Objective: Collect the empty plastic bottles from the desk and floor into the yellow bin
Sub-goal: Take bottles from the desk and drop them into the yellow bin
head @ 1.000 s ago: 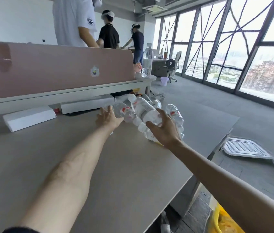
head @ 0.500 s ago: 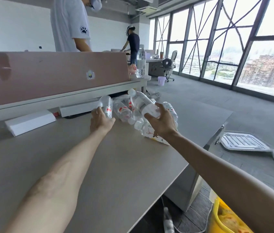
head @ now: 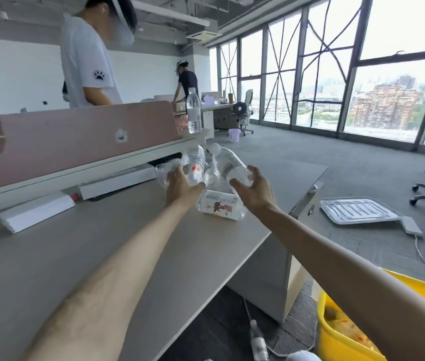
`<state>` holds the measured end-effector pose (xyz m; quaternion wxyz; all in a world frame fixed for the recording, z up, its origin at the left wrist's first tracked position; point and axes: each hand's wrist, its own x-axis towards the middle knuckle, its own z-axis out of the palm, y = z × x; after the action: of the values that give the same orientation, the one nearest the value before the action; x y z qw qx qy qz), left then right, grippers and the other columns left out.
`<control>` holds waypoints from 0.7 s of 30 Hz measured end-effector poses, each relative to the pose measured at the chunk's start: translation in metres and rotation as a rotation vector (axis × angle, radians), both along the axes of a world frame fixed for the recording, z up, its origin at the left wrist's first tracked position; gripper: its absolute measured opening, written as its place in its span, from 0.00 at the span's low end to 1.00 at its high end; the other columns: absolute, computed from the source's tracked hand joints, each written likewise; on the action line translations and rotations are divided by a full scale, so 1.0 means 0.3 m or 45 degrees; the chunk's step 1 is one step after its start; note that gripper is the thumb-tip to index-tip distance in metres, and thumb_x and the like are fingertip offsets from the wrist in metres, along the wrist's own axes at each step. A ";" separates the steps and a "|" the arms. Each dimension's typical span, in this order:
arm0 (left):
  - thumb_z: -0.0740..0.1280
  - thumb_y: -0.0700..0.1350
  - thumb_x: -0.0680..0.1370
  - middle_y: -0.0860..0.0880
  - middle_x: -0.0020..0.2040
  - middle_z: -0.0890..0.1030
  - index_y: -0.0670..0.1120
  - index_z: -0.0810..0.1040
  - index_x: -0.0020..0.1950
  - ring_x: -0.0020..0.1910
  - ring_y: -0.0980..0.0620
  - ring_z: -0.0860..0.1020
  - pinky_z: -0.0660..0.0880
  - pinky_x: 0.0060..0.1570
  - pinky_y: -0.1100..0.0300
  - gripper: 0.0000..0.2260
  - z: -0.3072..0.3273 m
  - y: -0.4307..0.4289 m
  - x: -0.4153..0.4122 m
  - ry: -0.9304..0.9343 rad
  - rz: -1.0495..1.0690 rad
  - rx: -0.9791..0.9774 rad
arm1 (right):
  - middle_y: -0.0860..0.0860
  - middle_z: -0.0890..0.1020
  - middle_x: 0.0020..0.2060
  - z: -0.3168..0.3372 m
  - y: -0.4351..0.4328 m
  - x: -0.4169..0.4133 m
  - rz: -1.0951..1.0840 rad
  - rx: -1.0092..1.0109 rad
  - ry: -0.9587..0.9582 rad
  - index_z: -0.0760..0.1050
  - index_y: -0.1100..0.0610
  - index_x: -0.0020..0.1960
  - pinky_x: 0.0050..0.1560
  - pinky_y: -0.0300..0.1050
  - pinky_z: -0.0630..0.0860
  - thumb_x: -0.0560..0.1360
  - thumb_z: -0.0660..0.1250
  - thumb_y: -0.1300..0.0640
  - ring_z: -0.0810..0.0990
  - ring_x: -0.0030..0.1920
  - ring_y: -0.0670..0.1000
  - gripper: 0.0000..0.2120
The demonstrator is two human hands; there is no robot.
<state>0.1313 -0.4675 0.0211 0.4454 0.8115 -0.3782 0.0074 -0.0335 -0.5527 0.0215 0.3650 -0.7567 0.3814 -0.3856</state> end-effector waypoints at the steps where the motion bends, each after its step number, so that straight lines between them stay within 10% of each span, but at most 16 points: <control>1: 0.69 0.53 0.74 0.45 0.75 0.59 0.47 0.57 0.77 0.71 0.42 0.66 0.69 0.65 0.48 0.36 0.006 -0.031 -0.040 0.006 -0.023 0.010 | 0.53 0.76 0.63 0.001 -0.017 -0.036 -0.024 0.024 -0.008 0.64 0.49 0.73 0.58 0.55 0.76 0.69 0.67 0.40 0.78 0.57 0.57 0.35; 12: 0.70 0.50 0.74 0.42 0.70 0.63 0.44 0.60 0.73 0.67 0.41 0.69 0.68 0.64 0.51 0.32 -0.007 -0.411 -0.603 0.040 -0.428 0.044 | 0.52 0.79 0.44 -0.068 -0.260 -0.602 -0.474 0.269 -0.253 0.70 0.54 0.65 0.45 0.58 0.83 0.71 0.69 0.45 0.81 0.43 0.55 0.25; 21: 0.69 0.52 0.75 0.42 0.72 0.61 0.48 0.54 0.75 0.65 0.39 0.69 0.71 0.61 0.49 0.34 -0.269 -0.648 -1.027 0.229 -0.768 0.300 | 0.58 0.74 0.61 -0.323 -0.335 -1.085 -0.673 0.686 -0.356 0.65 0.58 0.71 0.36 0.48 0.82 0.75 0.68 0.49 0.78 0.56 0.59 0.28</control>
<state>-0.1769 -0.6619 -0.0597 0.3623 0.7062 -0.5588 -0.2403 -0.3589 -0.6532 -0.0753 0.4869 -0.4498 0.5970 -0.4518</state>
